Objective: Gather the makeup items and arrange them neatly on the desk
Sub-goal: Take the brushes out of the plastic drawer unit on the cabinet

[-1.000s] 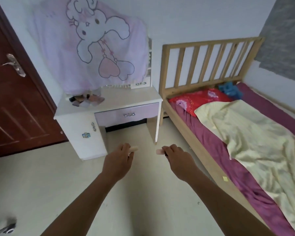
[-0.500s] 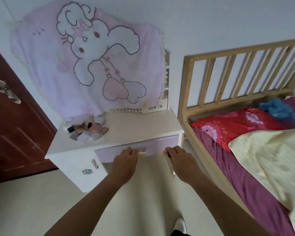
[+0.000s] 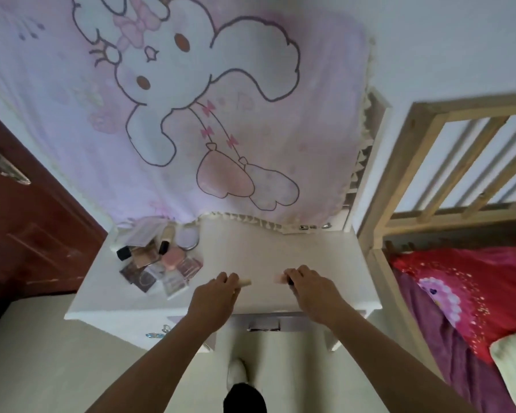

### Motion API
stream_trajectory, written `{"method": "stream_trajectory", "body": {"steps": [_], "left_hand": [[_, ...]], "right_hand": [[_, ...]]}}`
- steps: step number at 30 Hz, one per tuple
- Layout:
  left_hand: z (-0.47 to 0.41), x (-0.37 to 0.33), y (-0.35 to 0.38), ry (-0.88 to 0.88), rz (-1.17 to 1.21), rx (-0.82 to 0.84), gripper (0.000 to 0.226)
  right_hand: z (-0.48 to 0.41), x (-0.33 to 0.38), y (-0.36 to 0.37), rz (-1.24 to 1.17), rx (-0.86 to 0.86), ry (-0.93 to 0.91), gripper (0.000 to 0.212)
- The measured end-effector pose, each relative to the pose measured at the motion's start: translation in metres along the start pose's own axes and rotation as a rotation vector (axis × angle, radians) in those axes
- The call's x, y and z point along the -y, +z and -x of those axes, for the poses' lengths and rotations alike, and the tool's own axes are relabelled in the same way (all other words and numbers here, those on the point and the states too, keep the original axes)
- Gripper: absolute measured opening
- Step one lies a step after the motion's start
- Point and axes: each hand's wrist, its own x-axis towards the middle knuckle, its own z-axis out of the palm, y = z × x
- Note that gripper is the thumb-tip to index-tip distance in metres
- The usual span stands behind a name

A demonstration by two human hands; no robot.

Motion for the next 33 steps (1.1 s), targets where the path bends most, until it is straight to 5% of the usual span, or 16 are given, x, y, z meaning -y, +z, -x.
{"method": "stream_trajectory", "body": {"steps": [7, 15, 21, 27, 33], "left_hand": [[-0.135, 0.086, 0.053, 0.053, 0.030, 0.218, 0.022], [-0.246, 0.160, 0.107, 0.179, 0.020, 0.288, 0.031], [-0.256, 0.180, 0.137, 0.249, 0.073, 0.215, 0.048], [-0.250, 0.187, 0.147, 0.263, 0.078, 0.291, 0.065], [-0.257, 0.179, 0.119, 0.318, 0.065, 0.229, 0.064]], "right_hand": [[-0.139, 0.006, 0.042, -0.034, 0.141, 0.118, 0.033], [-0.264, 0.035, 0.089, -0.126, 0.218, 0.270, 0.034], [-0.282, 0.041, 0.108, -0.195, 0.186, 0.353, 0.036], [-0.266, 0.041, 0.114, -0.224, 0.288, 0.388, 0.060], [-0.239, 0.032, 0.086, -0.157, 0.267, 0.490, 0.066]]}}
